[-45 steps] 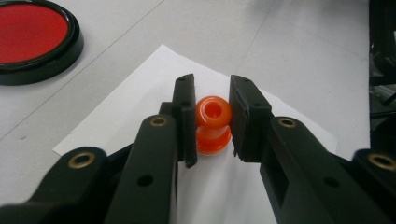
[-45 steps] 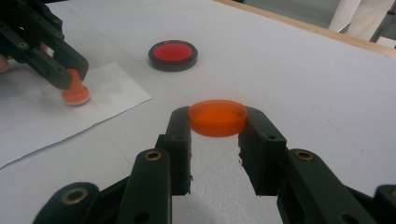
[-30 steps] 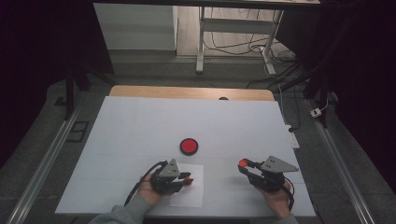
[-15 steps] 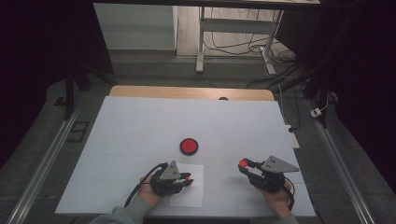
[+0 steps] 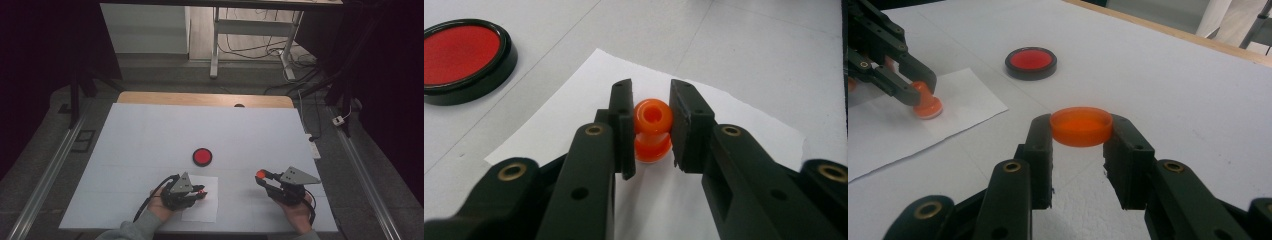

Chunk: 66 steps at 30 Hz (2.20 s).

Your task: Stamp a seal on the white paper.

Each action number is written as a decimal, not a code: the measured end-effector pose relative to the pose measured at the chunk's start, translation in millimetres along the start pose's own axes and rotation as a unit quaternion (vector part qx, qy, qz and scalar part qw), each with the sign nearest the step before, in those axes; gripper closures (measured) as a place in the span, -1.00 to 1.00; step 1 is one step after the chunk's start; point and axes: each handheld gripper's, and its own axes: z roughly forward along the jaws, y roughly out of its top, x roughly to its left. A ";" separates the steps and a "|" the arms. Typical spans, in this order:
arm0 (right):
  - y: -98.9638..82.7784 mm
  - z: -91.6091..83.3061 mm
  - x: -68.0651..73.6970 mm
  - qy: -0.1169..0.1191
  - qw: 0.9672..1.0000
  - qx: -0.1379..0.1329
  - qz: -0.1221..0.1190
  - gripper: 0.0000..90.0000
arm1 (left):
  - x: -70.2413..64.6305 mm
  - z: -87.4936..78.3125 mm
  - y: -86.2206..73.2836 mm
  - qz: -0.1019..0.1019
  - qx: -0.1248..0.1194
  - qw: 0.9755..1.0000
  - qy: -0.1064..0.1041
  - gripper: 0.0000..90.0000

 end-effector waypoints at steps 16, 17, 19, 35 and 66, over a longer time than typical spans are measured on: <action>0.7 0.7 0.6 0.000 1.000 0.000 -0.001 0.44 | 20.9 -31.3 15.8 -0.081 -0.105 0.991 -0.032 0.63; 0.7 0.7 1.0 0.000 1.000 -0.001 -0.001 0.44 | 20.9 -32.3 16.2 -0.083 -0.105 0.990 -0.032 0.62; 0.9 0.6 1.2 0.000 1.000 -0.001 -0.001 0.44 | 20.7 -34.0 16.7 -0.084 -0.105 0.990 -0.034 0.62; 0.1 2.5 2.4 0.001 1.000 0.002 0.000 0.44 | 22.8 -42.4 20.3 -0.088 -0.101 0.990 -0.037 0.62; -2.0 4.7 3.3 0.003 1.000 0.006 0.000 0.44 | 32.8 -73.7 35.5 -0.114 -0.134 0.982 -0.068 0.62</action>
